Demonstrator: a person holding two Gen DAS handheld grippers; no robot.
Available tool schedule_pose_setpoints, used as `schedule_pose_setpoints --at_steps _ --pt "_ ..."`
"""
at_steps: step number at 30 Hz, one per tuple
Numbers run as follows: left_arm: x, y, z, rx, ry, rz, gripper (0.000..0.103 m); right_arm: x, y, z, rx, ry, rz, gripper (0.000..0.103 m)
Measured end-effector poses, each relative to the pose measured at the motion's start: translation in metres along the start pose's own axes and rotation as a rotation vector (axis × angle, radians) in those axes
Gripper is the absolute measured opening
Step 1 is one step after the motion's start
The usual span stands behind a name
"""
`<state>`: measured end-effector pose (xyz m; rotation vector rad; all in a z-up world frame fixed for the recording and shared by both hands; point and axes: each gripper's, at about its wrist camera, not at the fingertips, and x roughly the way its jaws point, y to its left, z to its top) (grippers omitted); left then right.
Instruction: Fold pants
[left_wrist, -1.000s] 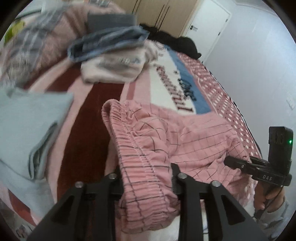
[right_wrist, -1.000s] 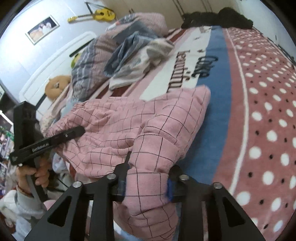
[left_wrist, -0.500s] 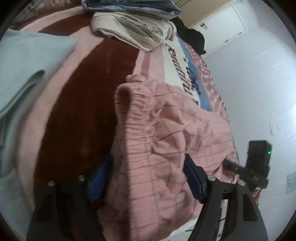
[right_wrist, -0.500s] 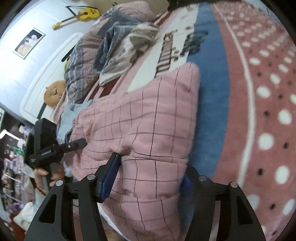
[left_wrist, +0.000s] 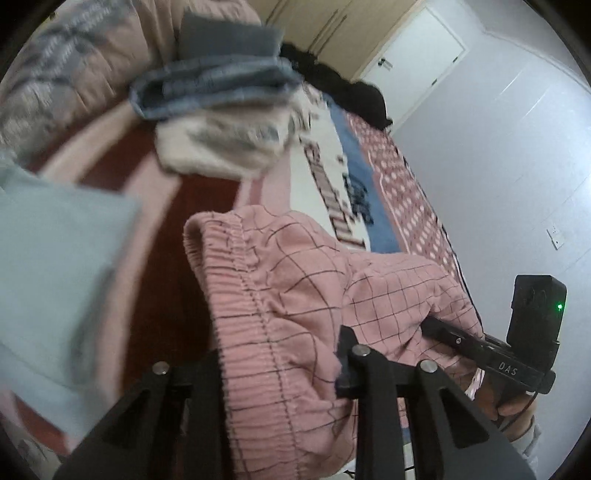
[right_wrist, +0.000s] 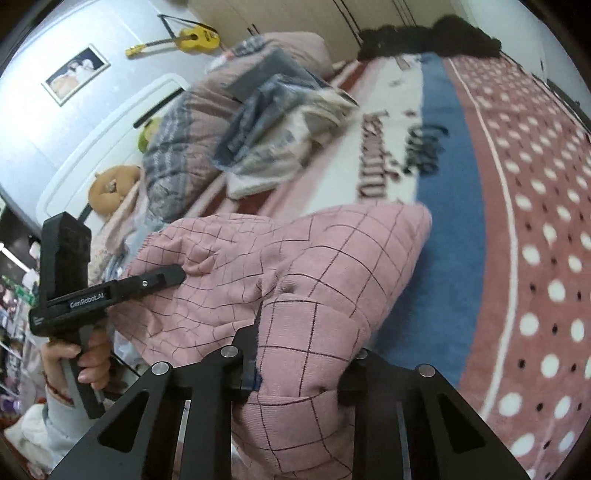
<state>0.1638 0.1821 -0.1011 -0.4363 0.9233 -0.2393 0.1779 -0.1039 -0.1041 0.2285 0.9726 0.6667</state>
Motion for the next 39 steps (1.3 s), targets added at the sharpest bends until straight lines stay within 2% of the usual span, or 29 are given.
schedule_pose_setpoints --at_steps 5,12,16,20,28,33,36,38,39 --pt "-0.067 0.039 0.023 0.013 -0.089 0.105 0.022 0.009 0.065 0.022 -0.051 -0.041 0.048 0.018" --pt "-0.131 0.106 0.052 0.013 -0.173 0.296 0.022 0.061 0.172 0.049 -0.143 -0.042 0.075 0.018" --pt "-0.143 0.145 0.068 0.000 -0.184 0.392 0.022 0.096 0.215 0.057 -0.181 -0.046 0.069 0.018" --pt "-0.143 0.184 0.079 -0.027 -0.173 0.488 0.022 0.140 0.248 0.063 -0.180 -0.016 0.105 0.018" --pt "-0.115 0.253 0.087 -0.073 -0.091 0.550 0.022 0.211 0.271 0.053 -0.199 0.087 0.139 0.018" --pt "-0.102 0.283 0.079 -0.118 -0.033 0.526 0.024 0.245 0.264 0.041 -0.163 0.183 0.143 0.018" --pt "-0.100 0.291 0.071 -0.124 -0.020 0.537 0.031 0.253 0.262 0.037 -0.159 0.211 0.142 0.018" --pt "-0.100 0.295 0.066 -0.138 -0.022 0.553 0.044 0.257 0.263 0.035 -0.179 0.221 0.121 0.018" --pt "-0.102 0.297 0.063 -0.144 -0.028 0.568 0.047 0.259 0.262 0.033 -0.186 0.232 0.109 0.019"
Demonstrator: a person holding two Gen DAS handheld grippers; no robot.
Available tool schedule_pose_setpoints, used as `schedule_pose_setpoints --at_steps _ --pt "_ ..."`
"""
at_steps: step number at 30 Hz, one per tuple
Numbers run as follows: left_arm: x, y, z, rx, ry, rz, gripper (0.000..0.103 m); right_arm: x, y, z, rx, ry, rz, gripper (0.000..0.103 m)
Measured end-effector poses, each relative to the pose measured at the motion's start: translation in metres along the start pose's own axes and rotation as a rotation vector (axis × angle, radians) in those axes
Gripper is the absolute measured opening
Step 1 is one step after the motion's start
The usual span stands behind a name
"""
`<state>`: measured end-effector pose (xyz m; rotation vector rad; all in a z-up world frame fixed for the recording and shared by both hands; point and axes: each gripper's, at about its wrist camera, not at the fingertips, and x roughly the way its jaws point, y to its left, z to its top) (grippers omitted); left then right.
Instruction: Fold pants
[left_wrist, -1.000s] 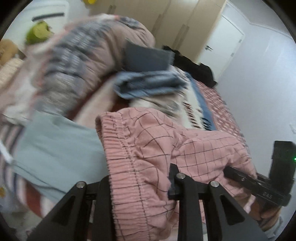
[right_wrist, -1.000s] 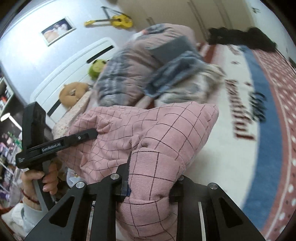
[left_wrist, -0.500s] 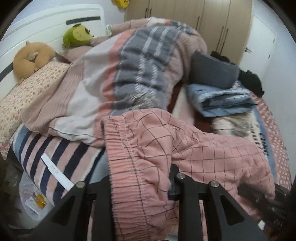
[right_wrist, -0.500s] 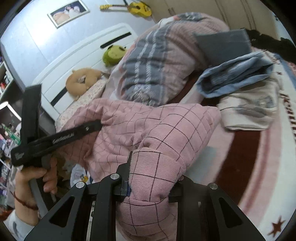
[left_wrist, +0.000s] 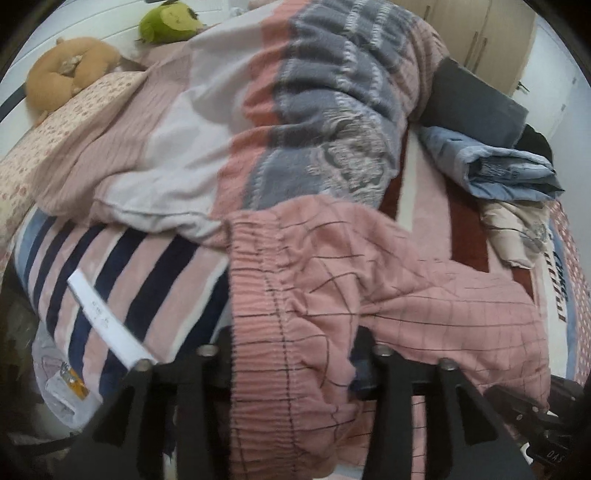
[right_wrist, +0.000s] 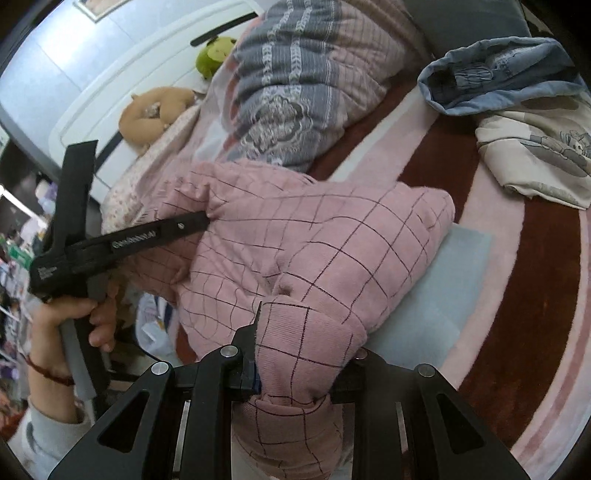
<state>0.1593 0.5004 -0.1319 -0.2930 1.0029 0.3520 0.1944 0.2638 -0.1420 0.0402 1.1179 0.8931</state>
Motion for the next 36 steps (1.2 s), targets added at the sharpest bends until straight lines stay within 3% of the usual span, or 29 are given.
schedule_pose_setpoints --at_steps 4,10,14,17,22,27,36 --pt "-0.009 0.006 -0.008 -0.005 -0.013 0.050 0.061 0.002 -0.011 -0.011 0.039 0.046 -0.001 0.032" --pt "-0.048 0.013 -0.002 -0.034 -0.105 0.120 0.063 -0.030 -0.023 -0.016 0.066 -0.004 -0.021 0.041" --pt "-0.082 0.005 0.003 -0.034 -0.190 0.029 0.063 -0.069 -0.012 -0.010 0.003 -0.151 -0.095 0.040" --pt "-0.081 -0.008 0.002 -0.019 -0.178 -0.070 0.063 -0.079 -0.001 -0.002 -0.054 -0.205 -0.049 0.040" --pt "-0.042 -0.032 -0.012 0.032 -0.076 -0.082 0.063 -0.051 -0.002 -0.001 -0.084 -0.108 0.050 0.040" --pt "-0.001 -0.041 -0.026 0.034 0.014 -0.080 0.063 -0.018 -0.020 -0.012 -0.096 0.005 -0.018 0.037" --pt "-0.010 -0.057 -0.030 0.048 -0.034 -0.025 0.068 -0.023 -0.025 -0.022 -0.156 0.012 -0.037 0.043"
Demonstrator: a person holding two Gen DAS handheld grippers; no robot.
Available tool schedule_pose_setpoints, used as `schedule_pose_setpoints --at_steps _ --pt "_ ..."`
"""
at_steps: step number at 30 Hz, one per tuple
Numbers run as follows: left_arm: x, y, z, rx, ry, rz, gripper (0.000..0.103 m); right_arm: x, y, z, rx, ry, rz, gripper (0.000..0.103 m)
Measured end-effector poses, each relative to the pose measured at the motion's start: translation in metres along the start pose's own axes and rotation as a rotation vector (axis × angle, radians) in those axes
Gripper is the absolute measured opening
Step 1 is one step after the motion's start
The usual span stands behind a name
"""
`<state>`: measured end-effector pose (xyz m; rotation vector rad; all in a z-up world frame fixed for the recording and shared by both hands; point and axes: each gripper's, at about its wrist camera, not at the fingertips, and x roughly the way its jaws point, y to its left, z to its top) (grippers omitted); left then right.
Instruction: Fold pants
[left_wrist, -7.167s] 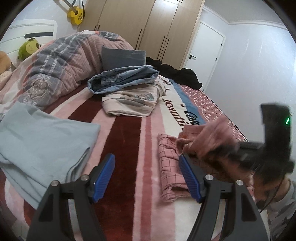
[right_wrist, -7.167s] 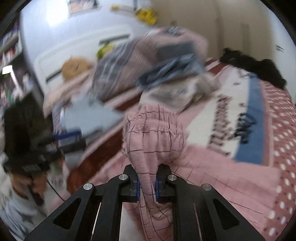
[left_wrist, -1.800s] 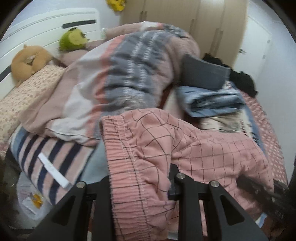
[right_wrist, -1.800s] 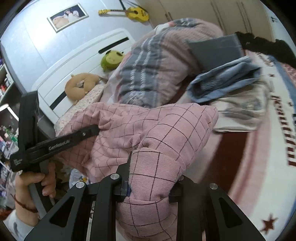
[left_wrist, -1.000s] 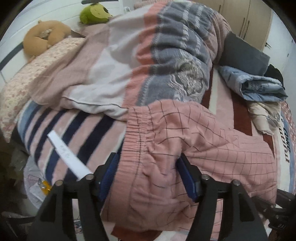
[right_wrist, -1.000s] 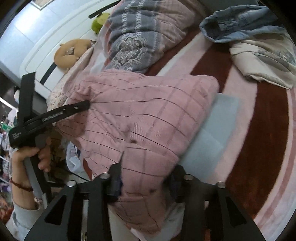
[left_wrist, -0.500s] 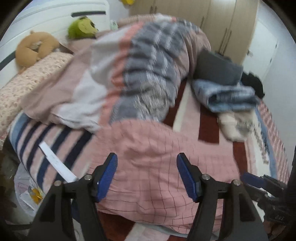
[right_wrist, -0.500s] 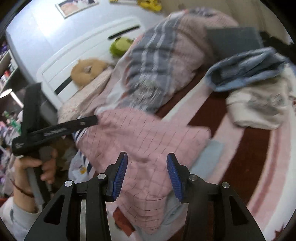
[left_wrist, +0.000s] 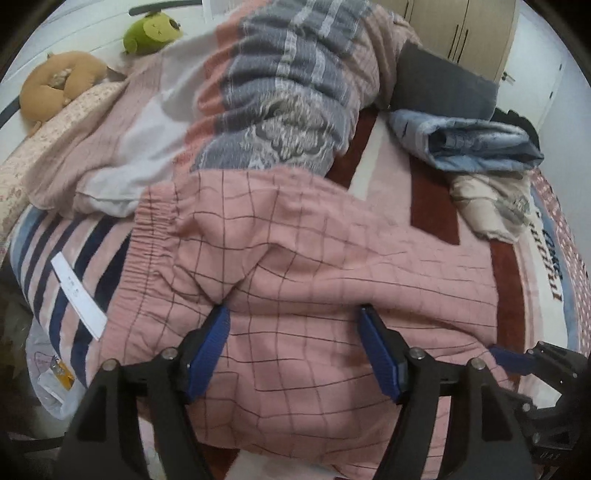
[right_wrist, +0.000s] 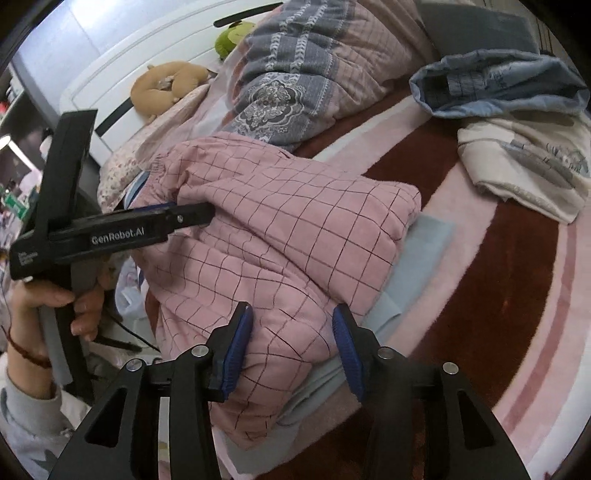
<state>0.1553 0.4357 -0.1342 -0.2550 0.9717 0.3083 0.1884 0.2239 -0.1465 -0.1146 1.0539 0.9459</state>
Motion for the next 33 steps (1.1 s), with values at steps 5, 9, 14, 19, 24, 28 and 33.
schedule_pose_setpoints --at_steps 5,9,14,19,24,28,33 --pt "-0.033 -0.021 -0.002 0.026 -0.079 -0.008 0.070 -0.033 0.003 -0.007 -0.066 -0.056 -0.024 0.049" --pt "-0.059 -0.047 -0.010 0.039 -0.149 -0.051 0.076 -0.074 -0.009 -0.017 -0.087 -0.143 -0.078 0.076" --pt "-0.101 -0.100 -0.029 0.098 -0.282 -0.084 0.080 -0.138 -0.048 -0.041 -0.046 -0.266 -0.153 0.077" --pt "-0.165 -0.163 -0.065 0.168 -0.505 -0.143 0.089 -0.213 -0.085 -0.091 -0.013 -0.409 -0.264 0.088" --pt "-0.218 -0.215 -0.104 0.212 -0.688 -0.193 0.101 -0.278 -0.100 -0.158 -0.050 -0.504 -0.429 0.095" --pt "-0.238 -0.246 -0.130 0.250 -0.748 -0.205 0.102 -0.314 -0.103 -0.200 -0.043 -0.558 -0.504 0.097" --pt "-0.243 -0.270 -0.153 0.270 -0.749 -0.257 0.102 -0.350 -0.101 -0.242 -0.025 -0.622 -0.530 0.102"
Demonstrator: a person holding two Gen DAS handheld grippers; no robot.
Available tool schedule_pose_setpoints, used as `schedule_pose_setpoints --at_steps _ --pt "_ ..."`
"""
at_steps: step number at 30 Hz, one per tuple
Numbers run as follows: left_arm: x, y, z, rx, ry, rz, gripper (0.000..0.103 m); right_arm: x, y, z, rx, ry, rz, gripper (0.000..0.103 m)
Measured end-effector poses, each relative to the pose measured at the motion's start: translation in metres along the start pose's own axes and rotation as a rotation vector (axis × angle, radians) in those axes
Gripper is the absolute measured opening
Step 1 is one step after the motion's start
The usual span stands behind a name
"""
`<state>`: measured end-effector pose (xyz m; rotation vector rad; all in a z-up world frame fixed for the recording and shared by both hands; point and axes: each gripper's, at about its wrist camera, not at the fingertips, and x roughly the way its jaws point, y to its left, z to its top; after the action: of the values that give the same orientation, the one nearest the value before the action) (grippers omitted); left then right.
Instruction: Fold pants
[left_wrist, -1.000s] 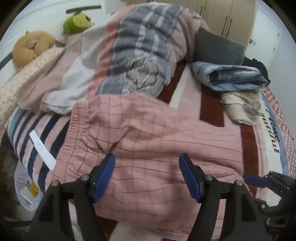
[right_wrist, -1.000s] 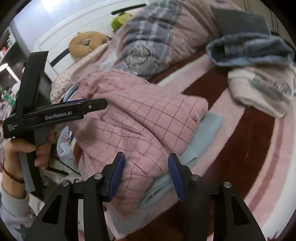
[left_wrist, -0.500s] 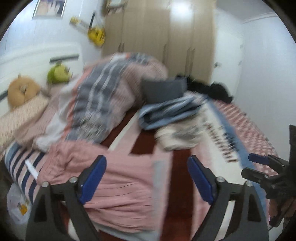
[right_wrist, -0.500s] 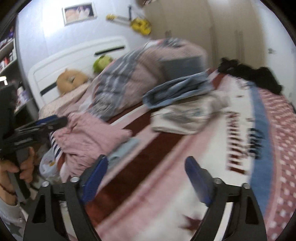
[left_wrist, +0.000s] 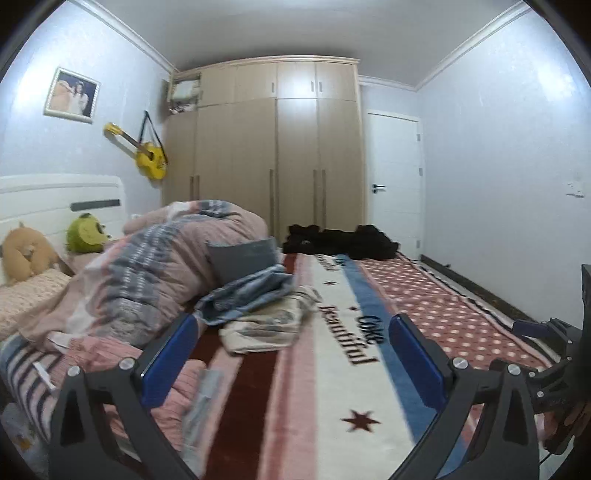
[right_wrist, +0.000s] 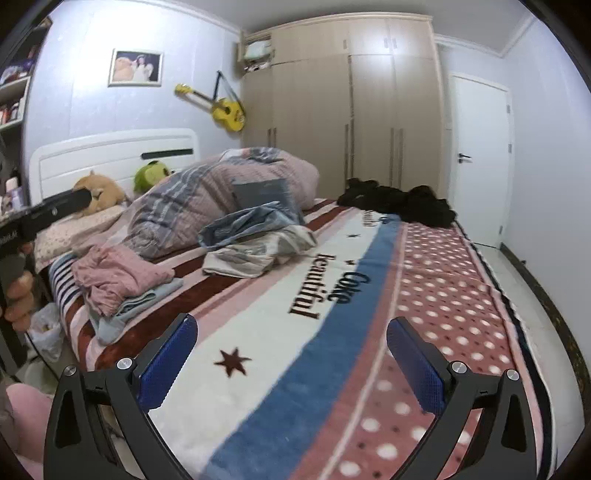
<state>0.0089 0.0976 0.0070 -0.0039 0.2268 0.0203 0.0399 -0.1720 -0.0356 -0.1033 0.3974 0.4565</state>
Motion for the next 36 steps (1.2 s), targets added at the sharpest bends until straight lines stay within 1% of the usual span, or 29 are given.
schedule_pose_setpoints --at_steps 4,8,12,17,28,33,36 --pt "-0.002 -0.013 -0.003 -0.007 0.004 -0.019 0.102 -0.020 -0.005 -0.008 -0.007 -0.006 -0.021 0.102" --pt "-0.004 -0.018 -0.003 -0.010 0.002 -0.025 0.102 -0.035 -0.008 -0.009 0.008 -0.026 -0.034 0.102" --pt "-0.005 -0.021 -0.004 -0.013 0.002 -0.022 0.102 -0.047 -0.006 -0.005 -0.005 -0.053 -0.055 0.102" --pt "-0.005 -0.021 -0.004 -0.008 0.004 -0.021 0.102 -0.050 -0.005 0.000 -0.002 -0.074 -0.072 0.102" --pt "-0.006 -0.022 -0.004 -0.011 0.003 -0.021 0.102 -0.053 -0.005 0.003 -0.004 -0.089 -0.101 0.102" --pt "-0.007 -0.021 -0.006 -0.020 -0.002 -0.014 0.102 -0.059 -0.002 0.004 -0.005 -0.101 -0.092 0.102" --pt "-0.010 -0.020 -0.006 -0.011 -0.009 0.004 0.102 -0.062 0.001 0.006 -0.008 -0.107 -0.082 0.102"
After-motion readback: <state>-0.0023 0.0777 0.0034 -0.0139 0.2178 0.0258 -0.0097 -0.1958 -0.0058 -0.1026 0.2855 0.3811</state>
